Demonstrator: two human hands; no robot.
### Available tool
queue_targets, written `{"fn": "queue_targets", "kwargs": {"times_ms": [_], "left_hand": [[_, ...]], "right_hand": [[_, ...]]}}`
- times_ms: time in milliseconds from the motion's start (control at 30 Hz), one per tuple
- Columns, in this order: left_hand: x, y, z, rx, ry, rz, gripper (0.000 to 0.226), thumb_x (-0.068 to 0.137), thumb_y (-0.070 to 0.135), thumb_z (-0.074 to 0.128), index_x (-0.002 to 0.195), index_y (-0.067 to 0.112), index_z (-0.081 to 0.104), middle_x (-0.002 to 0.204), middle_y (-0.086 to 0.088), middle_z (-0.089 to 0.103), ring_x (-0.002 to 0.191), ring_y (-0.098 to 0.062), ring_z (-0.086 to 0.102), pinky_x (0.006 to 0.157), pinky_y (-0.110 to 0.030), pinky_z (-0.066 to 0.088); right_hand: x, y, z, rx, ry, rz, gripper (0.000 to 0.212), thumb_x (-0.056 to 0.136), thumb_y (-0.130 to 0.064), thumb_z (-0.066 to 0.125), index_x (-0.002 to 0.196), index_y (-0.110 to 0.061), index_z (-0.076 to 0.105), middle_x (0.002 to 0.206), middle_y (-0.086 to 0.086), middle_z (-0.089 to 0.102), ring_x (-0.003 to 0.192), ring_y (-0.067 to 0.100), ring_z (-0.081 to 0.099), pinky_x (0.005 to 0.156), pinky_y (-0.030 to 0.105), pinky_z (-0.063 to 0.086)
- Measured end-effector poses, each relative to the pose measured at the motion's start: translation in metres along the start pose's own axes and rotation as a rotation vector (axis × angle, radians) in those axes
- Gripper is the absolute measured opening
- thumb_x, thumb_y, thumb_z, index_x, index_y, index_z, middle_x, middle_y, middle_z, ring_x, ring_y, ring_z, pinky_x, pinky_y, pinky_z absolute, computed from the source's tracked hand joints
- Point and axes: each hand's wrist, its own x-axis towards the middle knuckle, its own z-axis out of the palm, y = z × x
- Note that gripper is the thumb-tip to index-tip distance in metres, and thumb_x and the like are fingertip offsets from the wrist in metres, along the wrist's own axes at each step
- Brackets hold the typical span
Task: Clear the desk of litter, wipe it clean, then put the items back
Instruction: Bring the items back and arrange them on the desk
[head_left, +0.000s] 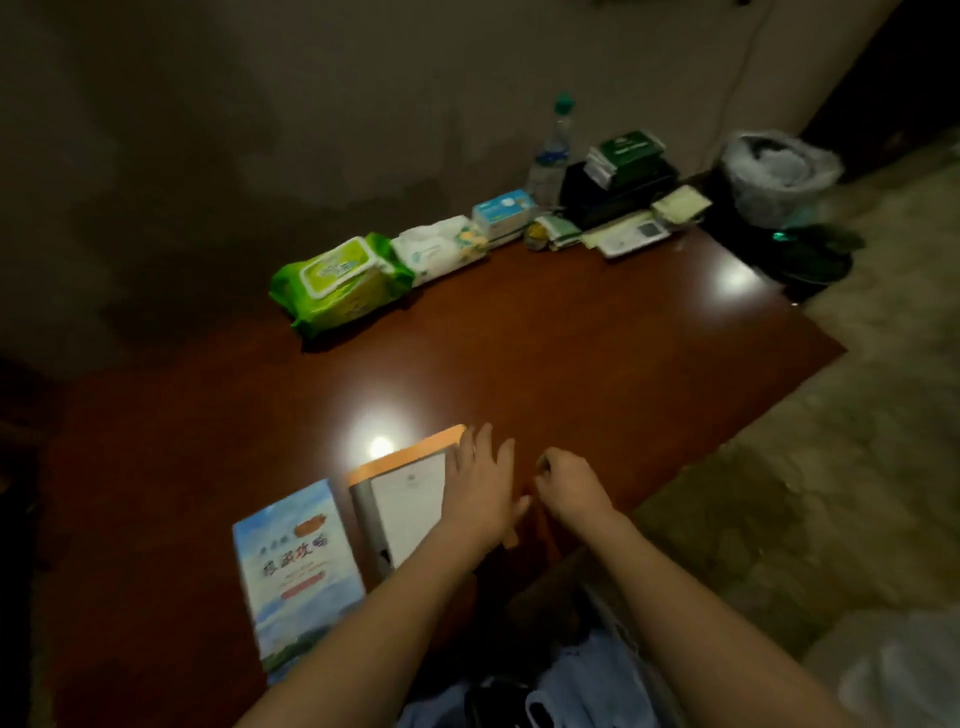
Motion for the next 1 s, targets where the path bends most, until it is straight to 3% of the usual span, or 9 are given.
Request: {"fn": "queue_targets", "kwargs": {"times_ms": [167,433,600,833,1000], "left_hand": [[0.032,0.111,0.003,0.065,-0.037,0.278,0.052,0.093,0.039,0.050,0.140,0.020,0.035,0.152,-0.008,0.023,0.142,-0.030,0.013,0.115,-0.048,0.016],[0.017,0.338,0.048,0.227,-0.029,0.629,0.052,0.092,0.039,0.051,0.138,0.019,0.039,0.145,-0.006,0.035,0.136,-0.026,0.027,0.111,-0.042,0.028],[-0.018,0.461,0.095,0.342,-0.127,0.881,0.051,0.091,0.038,0.051,0.136,0.018,0.039,0.141,-0.006,0.039,0.131,-0.025,0.032,0.105,-0.040,0.032],[-0.082,0.588,0.163,0.498,-0.294,1.257,0.050,0.093,0.040,0.048,0.138,0.019,0.037,0.144,-0.006,0.039,0.132,-0.026,0.034,0.107,-0.040,0.031],[-0.121,0.662,0.207,0.541,-0.322,1.499,0.051,0.094,0.042,0.048,0.139,0.020,0.037,0.145,-0.004,0.038,0.133,-0.023,0.033,0.106,-0.038,0.033]], "right_hand": [[-0.034,0.101,-0.063,0.047,0.203,0.178,0.017,0.096,-0.016,0.050,0.111,-0.012,0.057,0.115,0.005,0.060,0.104,0.020,0.059,0.089,0.030,0.049],[-0.148,0.296,-0.114,0.149,0.396,0.537,0.019,0.093,-0.015,0.047,0.108,-0.006,0.056,0.115,0.015,0.061,0.109,0.031,0.057,0.086,0.034,0.045],[-0.232,0.395,-0.124,0.333,0.547,0.735,0.021,0.095,-0.018,0.046,0.105,-0.004,0.058,0.110,0.017,0.062,0.106,0.034,0.059,0.085,0.037,0.046],[-0.346,0.484,-0.111,0.533,0.829,1.082,0.027,0.094,-0.016,0.049,0.119,-0.007,0.055,0.120,0.011,0.058,0.110,0.026,0.055,0.087,0.032,0.044],[-0.391,0.521,-0.083,0.707,0.871,1.317,0.028,0.095,-0.020,0.049,0.120,-0.010,0.054,0.123,0.008,0.058,0.112,0.023,0.054,0.090,0.029,0.041]]}}
